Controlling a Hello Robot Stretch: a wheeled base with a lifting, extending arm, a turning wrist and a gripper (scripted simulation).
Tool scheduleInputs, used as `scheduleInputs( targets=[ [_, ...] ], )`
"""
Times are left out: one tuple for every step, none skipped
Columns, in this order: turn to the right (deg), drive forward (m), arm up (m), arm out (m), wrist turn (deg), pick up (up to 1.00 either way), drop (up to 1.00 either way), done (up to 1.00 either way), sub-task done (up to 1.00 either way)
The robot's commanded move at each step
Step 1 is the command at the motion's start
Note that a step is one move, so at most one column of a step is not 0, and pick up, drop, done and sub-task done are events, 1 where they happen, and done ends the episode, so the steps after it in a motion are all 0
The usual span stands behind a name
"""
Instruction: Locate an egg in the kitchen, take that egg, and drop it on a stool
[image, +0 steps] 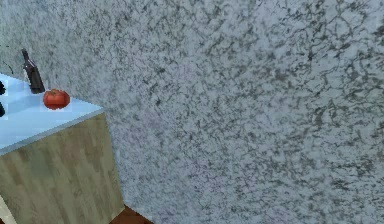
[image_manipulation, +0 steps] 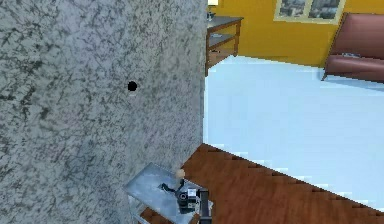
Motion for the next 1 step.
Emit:
scheduleInputs(
  targets=[
    [0.0, 0.0, 0.0, 0.0, 0.0, 0.0, 0.0, 1.0, 0.0]
  ],
)
